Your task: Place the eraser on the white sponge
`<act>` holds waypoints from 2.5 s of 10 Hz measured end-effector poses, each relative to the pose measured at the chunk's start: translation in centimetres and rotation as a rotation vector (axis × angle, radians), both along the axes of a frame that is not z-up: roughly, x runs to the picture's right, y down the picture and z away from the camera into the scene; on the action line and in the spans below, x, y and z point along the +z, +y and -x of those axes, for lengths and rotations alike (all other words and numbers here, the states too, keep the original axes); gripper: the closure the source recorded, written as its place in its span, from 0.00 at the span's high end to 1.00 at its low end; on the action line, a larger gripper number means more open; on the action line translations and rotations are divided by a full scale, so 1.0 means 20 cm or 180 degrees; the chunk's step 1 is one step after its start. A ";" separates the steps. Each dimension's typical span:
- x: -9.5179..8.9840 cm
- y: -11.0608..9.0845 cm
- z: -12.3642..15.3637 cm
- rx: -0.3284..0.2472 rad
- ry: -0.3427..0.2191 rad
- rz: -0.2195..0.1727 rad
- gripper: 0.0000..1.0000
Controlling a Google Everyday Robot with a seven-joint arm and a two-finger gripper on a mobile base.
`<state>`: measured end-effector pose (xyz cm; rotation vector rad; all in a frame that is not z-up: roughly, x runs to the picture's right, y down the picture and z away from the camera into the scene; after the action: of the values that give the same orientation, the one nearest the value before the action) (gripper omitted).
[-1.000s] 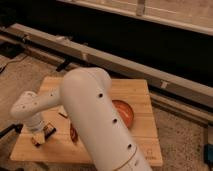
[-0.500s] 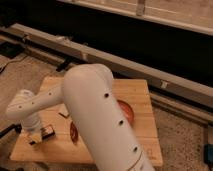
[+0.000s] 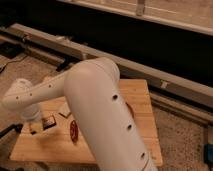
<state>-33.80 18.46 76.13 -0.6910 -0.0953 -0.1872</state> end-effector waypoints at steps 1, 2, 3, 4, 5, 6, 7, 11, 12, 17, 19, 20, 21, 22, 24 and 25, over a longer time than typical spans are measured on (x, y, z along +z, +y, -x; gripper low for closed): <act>0.05 -0.06 -0.03 0.0003 0.0075 0.0007 0.00; 0.12 -0.12 -0.08 0.0031 0.0156 0.0013 0.00; 0.17 -0.18 -0.13 0.0084 0.0234 0.0033 0.00; 0.24 -0.23 -0.18 0.0162 0.0316 0.0063 0.00; 0.29 -0.27 -0.23 0.0225 0.0398 0.0089 0.00; 0.34 -0.30 -0.27 0.0287 0.0480 0.0109 0.00; 0.38 -0.32 -0.30 0.0336 0.0552 0.0126 0.00; 0.45 -0.32 -0.36 0.0456 0.0719 0.0174 0.01; 0.45 -0.33 -0.37 0.0490 0.0745 0.0176 0.04; 0.47 -0.40 -0.40 0.0667 0.0790 0.0136 0.53; 0.49 -0.44 -0.42 0.0739 0.0838 0.0068 0.75; 0.49 -0.46 -0.41 0.0757 0.0839 0.0049 0.79; 0.51 -0.47 -0.39 0.0778 0.0830 0.0035 0.80; 0.52 -0.47 -0.37 0.0789 0.0824 0.0030 0.80; 0.55 -0.49 -0.37 0.0804 0.0819 0.0020 0.80; 0.58 -0.48 -0.37 0.0809 0.0818 0.0028 0.80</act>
<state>-26.43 8.79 87.67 -0.6999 0.0624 0.1461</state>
